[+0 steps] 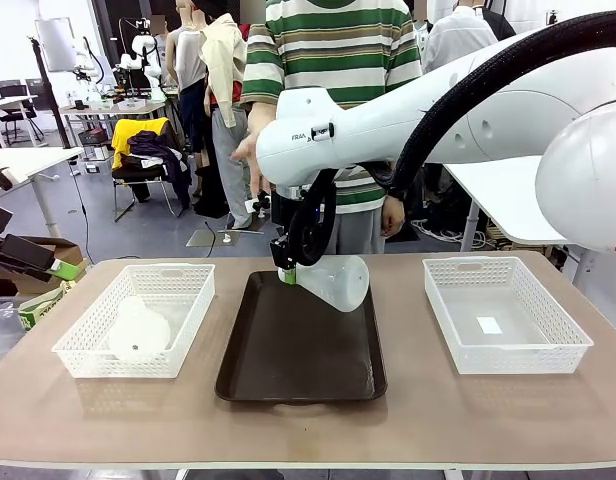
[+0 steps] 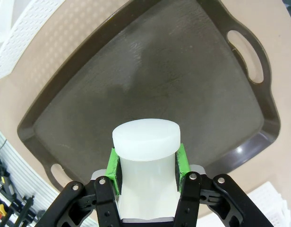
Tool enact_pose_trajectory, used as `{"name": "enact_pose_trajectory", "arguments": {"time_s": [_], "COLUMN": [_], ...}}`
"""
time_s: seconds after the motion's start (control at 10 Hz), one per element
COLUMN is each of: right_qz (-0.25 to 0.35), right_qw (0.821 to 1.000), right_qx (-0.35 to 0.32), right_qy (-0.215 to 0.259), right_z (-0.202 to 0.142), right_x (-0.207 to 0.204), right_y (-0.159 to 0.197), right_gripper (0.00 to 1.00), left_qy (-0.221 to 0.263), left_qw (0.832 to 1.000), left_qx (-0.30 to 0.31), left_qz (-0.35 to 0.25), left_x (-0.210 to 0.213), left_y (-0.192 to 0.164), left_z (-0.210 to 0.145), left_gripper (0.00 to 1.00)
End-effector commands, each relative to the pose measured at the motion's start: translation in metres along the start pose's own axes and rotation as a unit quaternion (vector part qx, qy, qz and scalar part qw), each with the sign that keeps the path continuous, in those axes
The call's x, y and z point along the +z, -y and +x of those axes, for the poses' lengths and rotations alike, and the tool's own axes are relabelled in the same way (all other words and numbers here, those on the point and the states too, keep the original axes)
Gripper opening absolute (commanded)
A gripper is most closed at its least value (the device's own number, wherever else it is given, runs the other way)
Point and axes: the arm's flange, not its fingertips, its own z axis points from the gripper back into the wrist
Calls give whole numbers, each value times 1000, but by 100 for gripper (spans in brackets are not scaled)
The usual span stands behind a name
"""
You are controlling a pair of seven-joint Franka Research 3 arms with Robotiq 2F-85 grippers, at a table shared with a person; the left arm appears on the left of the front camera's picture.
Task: Prepare the laboratory tools.
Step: Place the picked Big flask upright in the Handle tray as instructed by the person.
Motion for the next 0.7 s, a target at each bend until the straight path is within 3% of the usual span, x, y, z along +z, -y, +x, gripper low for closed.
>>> {"name": "enact_pose_trajectory", "arguments": {"time_s": [0.0,0.6], "right_qz": [-2,-2], "right_qw": [1000,1000], "right_qx": [0,0], "right_qy": [5,5], "right_z": [0,0], "right_x": [1,1], "right_y": [0,0], "right_gripper": [0,0], "left_qy": [9,9], "left_qw": [1000,1000], "left_qx": [-10,-10], "left_qz": [-10,-10], "left_x": [-1,-1], "left_y": [-3,-3], "left_z": [-4,-4], "left_gripper": [100,100]}}
